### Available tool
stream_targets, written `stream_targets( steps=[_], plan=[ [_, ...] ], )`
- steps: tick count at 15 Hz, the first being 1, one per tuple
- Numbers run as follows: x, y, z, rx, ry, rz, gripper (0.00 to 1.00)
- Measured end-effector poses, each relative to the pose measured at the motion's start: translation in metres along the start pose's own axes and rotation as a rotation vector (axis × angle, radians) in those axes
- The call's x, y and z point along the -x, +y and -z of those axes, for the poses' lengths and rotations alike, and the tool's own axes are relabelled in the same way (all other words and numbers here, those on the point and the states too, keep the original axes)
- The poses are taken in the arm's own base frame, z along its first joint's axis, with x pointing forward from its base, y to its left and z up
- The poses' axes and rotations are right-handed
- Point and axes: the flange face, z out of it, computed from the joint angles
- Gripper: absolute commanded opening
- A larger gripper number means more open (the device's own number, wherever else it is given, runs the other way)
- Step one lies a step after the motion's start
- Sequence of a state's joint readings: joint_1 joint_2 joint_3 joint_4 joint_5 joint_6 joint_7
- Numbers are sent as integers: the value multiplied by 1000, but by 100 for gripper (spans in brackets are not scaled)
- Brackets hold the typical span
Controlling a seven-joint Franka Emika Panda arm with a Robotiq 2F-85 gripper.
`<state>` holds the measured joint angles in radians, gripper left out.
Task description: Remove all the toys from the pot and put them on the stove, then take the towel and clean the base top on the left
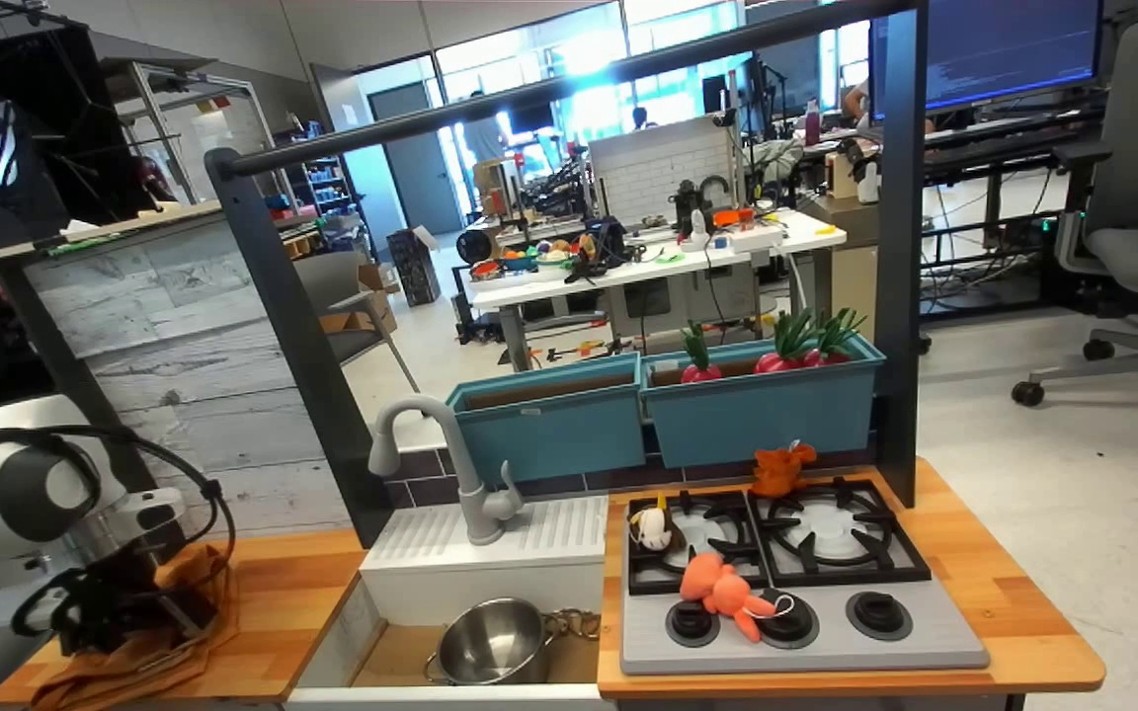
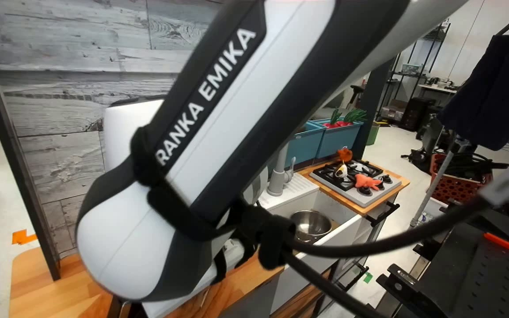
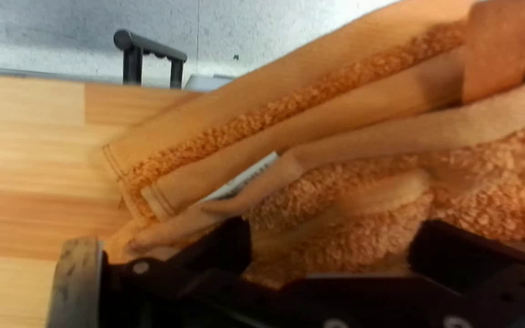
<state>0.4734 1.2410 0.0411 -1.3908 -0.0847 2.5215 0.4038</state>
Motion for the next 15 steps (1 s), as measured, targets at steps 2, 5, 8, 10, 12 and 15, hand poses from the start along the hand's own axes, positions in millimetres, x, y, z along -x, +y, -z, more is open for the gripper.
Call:
stream_targets(
  steps=[2,5,8,10,12,15],
  plan=[
    [15,-11,1,45,-39,-5,100],
    [17,16,1,120,-63,-79,100],
    [6,73,-1,199,-71,-195,100],
    [2,104,-2,234,-85,-251,100],
    [1,116,-3,243,-93,-266,100],
    [4,101,0,245,-86,-227,100]
  ],
)
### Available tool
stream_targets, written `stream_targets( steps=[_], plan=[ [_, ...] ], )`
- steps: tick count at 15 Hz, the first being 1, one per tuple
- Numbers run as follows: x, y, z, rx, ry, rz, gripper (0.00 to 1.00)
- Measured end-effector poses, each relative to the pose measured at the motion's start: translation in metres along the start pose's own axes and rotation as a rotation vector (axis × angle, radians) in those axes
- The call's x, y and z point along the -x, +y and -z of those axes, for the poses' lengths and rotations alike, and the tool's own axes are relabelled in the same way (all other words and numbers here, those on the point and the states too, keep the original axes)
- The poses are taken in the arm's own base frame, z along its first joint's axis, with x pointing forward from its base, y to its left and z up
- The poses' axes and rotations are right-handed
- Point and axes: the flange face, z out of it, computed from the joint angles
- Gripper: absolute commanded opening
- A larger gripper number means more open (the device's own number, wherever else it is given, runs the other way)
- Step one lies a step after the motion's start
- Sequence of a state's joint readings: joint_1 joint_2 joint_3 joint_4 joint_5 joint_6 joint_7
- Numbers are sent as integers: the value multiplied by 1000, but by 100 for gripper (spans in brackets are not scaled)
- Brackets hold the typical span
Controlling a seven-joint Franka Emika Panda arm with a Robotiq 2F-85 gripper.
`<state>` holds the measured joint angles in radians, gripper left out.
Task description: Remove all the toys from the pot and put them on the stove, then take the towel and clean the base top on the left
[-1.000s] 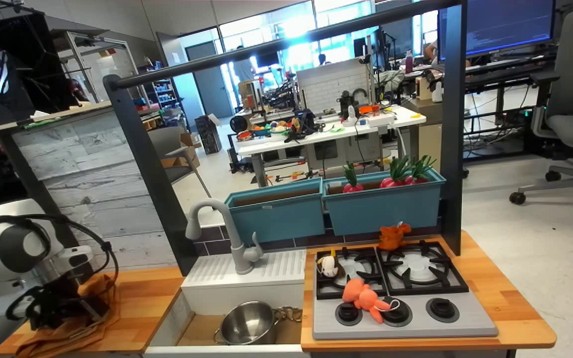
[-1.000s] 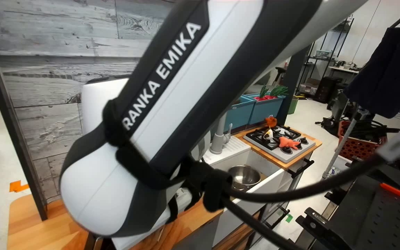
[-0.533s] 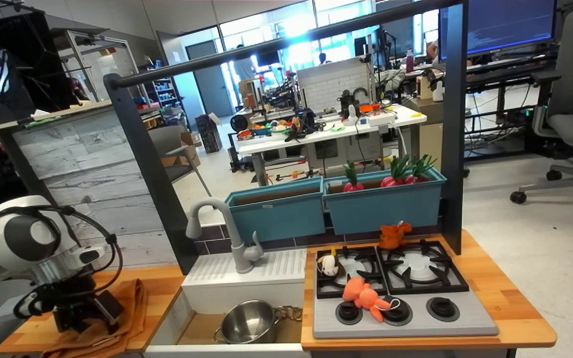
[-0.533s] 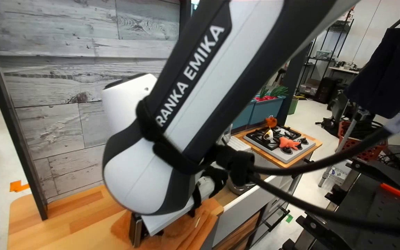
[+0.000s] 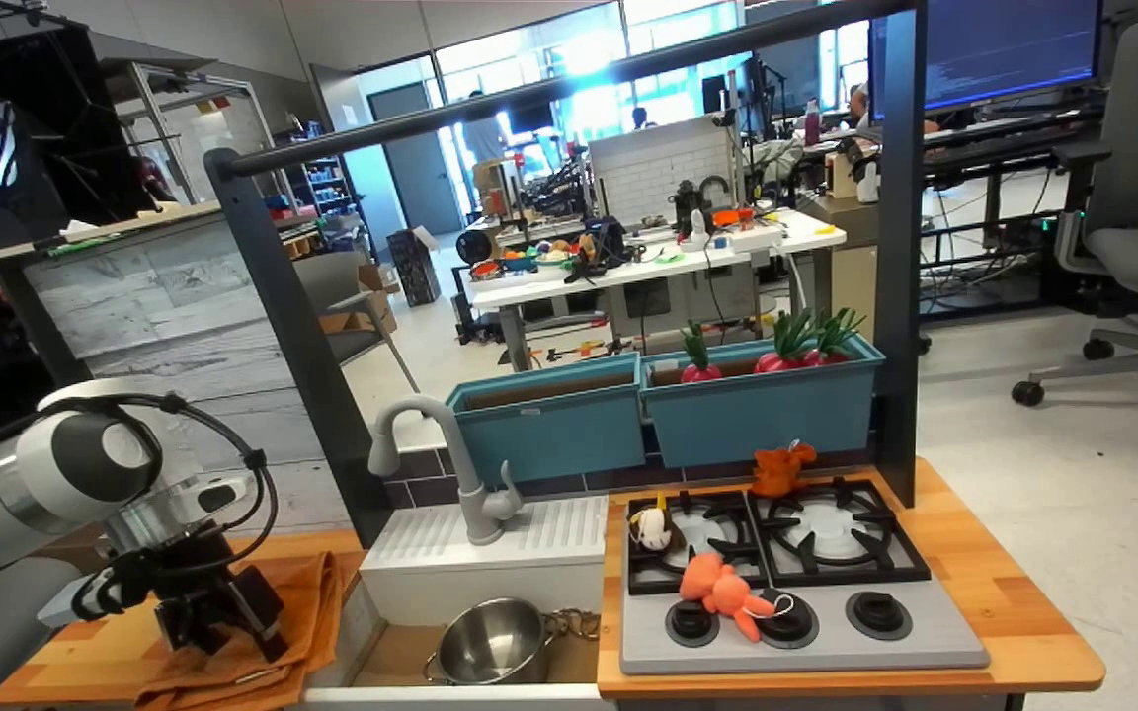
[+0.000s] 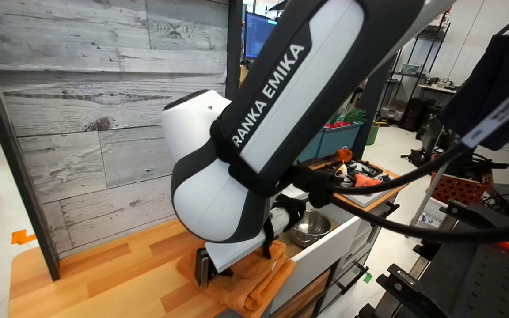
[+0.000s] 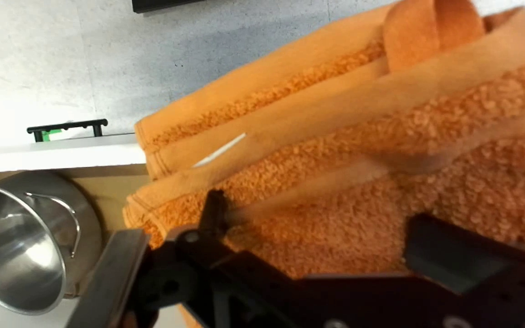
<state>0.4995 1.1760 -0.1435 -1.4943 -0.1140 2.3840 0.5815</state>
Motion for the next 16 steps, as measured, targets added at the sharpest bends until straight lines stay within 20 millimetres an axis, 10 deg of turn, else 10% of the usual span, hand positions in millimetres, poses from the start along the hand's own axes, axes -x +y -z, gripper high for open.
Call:
stream_targets(
  steps=[7,16],
  plan=[
    [62,-66,101,10,120,201,100],
    [107,-37,274,-52,252,227,100]
  ],
)
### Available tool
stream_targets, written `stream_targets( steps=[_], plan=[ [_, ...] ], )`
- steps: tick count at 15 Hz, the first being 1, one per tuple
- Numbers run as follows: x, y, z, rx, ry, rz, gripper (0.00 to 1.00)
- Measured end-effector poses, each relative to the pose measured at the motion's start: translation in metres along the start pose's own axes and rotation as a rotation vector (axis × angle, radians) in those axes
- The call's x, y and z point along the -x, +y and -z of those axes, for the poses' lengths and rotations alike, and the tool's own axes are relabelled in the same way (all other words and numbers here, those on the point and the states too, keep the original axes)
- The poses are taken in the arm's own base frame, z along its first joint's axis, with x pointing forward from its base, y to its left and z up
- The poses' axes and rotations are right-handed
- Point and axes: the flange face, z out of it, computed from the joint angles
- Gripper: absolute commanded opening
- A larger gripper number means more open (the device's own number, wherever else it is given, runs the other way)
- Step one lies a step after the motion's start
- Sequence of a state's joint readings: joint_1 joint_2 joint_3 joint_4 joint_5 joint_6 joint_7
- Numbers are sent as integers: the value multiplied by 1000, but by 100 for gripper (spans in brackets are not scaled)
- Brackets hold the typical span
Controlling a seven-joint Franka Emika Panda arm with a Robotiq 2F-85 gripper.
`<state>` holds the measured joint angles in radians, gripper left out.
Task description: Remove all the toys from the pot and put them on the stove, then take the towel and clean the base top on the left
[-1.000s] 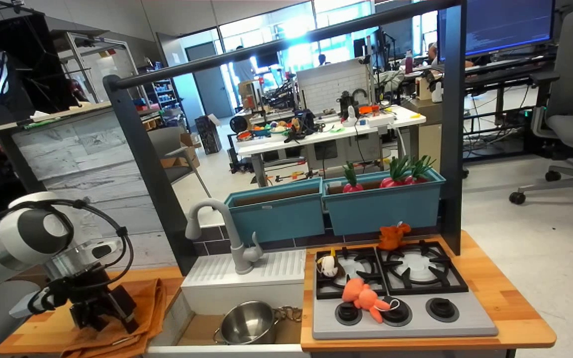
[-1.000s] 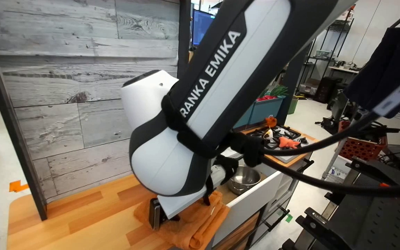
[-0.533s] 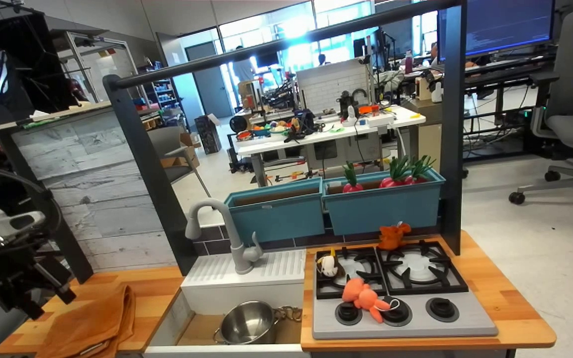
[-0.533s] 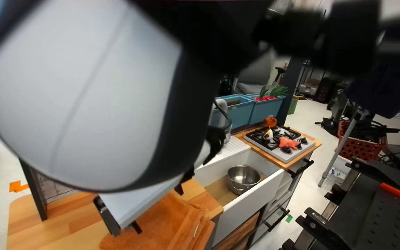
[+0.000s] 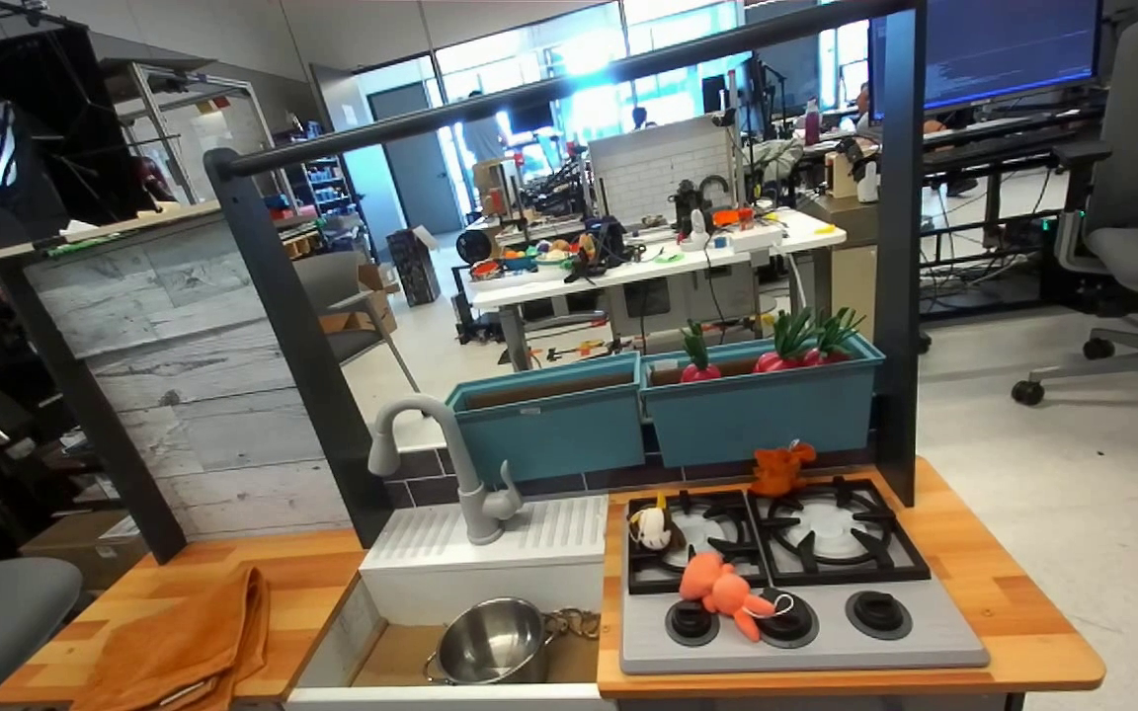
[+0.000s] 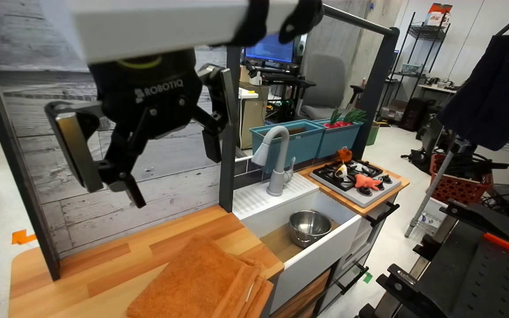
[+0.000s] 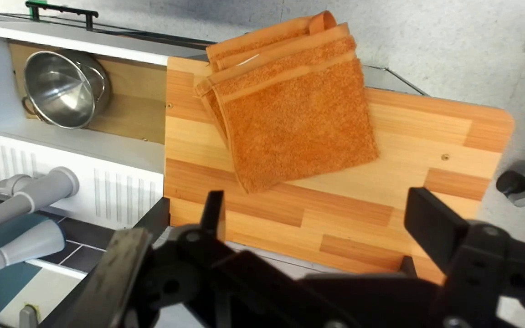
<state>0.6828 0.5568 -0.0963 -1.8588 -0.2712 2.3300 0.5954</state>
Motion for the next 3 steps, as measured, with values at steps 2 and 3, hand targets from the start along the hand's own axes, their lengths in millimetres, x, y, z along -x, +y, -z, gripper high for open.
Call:
stream_targets(
  steps=[2,3],
  plan=[
    [1,-1,-12,7,-15,1,100],
    [2,-2,-19,11,-23,2,100]
  ],
)
